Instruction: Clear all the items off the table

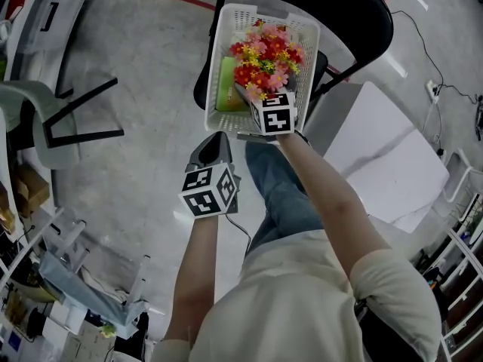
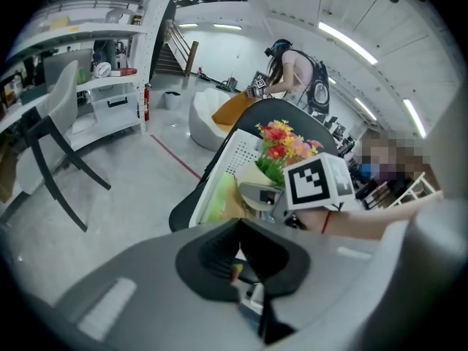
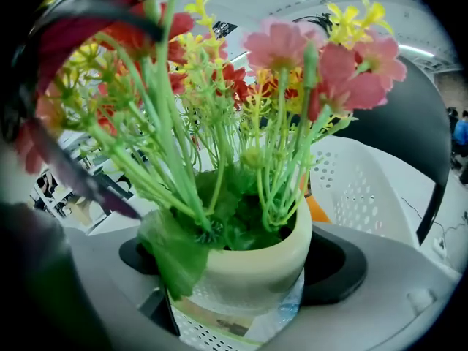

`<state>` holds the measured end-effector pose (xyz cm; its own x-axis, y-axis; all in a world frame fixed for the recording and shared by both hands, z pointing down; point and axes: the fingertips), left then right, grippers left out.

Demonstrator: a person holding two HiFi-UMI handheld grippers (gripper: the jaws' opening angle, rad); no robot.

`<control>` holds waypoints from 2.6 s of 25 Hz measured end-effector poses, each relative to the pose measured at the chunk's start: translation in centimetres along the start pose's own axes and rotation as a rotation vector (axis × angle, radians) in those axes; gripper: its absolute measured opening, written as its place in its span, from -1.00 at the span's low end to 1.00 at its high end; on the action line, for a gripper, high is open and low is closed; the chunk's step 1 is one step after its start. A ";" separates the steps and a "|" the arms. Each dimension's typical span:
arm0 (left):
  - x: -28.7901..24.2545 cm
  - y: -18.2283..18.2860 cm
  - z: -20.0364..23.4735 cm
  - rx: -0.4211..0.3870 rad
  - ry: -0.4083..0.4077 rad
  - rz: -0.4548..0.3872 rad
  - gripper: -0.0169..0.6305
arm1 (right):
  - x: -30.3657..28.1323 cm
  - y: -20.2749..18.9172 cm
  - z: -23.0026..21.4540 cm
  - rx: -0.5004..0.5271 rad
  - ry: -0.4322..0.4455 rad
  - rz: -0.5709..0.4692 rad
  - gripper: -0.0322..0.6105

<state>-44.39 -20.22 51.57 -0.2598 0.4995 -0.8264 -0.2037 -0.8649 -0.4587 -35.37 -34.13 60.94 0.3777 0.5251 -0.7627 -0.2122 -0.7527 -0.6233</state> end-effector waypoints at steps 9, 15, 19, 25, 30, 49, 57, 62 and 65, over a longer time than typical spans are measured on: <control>-0.1 0.8 0.5 -0.007 -0.009 0.004 -0.92 | -1.6 -1.0 -0.8 -0.024 -0.007 0.070 0.75; 0.1 1.3 0.7 -0.006 -0.008 -0.003 -0.92 | -1.9 -1.7 -1.2 -0.026 -0.015 0.095 0.75; 0.0 1.3 0.6 -0.009 -0.009 -0.001 -0.92 | -2.1 -1.9 -1.4 -0.042 -0.015 0.102 0.75; 0.1 1.0 -0.1 -0.021 -0.020 0.004 -0.92 | -1.4 -1.6 -1.8 -0.026 -0.025 0.100 0.77; 0.6 1.2 -0.4 -0.028 -0.028 0.000 -0.92 | 0.0 -1.6 -1.4 -0.065 0.006 0.111 0.79; 4.3 3.1 0.0 -0.051 -0.038 -0.071 -0.92 | 11.3 -2.8 -1.0 -0.196 -0.014 0.031 0.81; 5.4 1.6 -1.9 -0.090 -0.062 -0.065 -0.92 | 18.3 -1.6 -2.5 -0.228 -0.034 -0.097 0.54; 6.3 -0.5 -4.7 -0.177 -0.108 -0.044 -0.92 | 23.0 -1.7 -2.4 -0.253 -0.057 -0.187 -0.17; 7.0 -1.8 -6.5 -0.223 -0.137 -0.037 -0.92 | 25.8 -2.8 -2.8 -0.281 -0.094 -0.215 -0.47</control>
<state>-39.74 -15.50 44.44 -0.3847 0.5199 -0.7627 -0.0067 -0.8279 -0.5609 -22.55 -19.58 43.45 0.2997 0.7075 -0.6400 0.1236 -0.6940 -0.7093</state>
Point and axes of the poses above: the fingertips, and each gripper's own axes: x backward along the fingers, z to its left, y out of its top, and after that the axes turned 3 degrees about z, right-handed
